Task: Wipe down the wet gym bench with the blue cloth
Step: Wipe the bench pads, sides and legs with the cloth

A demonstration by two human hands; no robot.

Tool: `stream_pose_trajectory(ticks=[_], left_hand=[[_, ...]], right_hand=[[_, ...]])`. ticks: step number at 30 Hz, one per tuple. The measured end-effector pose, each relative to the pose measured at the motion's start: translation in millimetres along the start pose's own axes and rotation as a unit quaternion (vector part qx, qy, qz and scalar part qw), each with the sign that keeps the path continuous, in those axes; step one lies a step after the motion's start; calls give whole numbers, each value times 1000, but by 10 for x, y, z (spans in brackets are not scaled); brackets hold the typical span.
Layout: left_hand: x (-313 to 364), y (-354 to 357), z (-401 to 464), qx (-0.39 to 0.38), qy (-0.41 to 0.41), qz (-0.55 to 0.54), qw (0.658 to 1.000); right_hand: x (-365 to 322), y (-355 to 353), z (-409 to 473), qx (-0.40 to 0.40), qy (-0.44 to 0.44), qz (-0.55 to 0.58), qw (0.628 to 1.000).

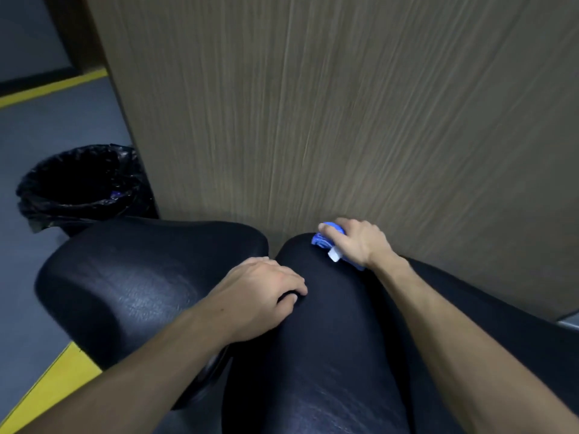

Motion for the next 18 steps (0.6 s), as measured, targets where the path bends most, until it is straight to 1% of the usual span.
stream_pose_trajectory(ticks=[2, 5, 7, 10, 12, 15, 18], left_hand=[[-41, 8, 35, 3, -4, -5, 1000], [-104, 22, 4, -3, -7, -25, 1000], [-173, 20, -67, -5, -9, -41, 999], [-311, -37, -164, 1, -15, -38, 999], [-395, -107, -220, 5, -26, -38, 999], [-468, -204, -292, 6, -28, -30, 999], [-547, -307, -375, 14, -35, -15, 999]], right_hand=[[298, -123, -53, -13, 16, 26, 999], [716, -277, -115, -7, 94, 30, 995], [783, -276, -114, -9, 117, 6, 993], [575, -189, -41, -3, 140, -46, 989], [244, -103, 32, 13, 119, -66, 991], [-452, 104, 112, 16, 27, -79, 996], [-1044, 308, 89, -8, -63, -92, 994]])
Point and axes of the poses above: each hand's wrist, its own z-axis towards the middle knuckle, its own y-axis out of the palm, x = y × z, the point moved 1 cm from there along z, towards the middle knuckle, and after that the axes turned 7 degrees about x, right-handed, at the moved point
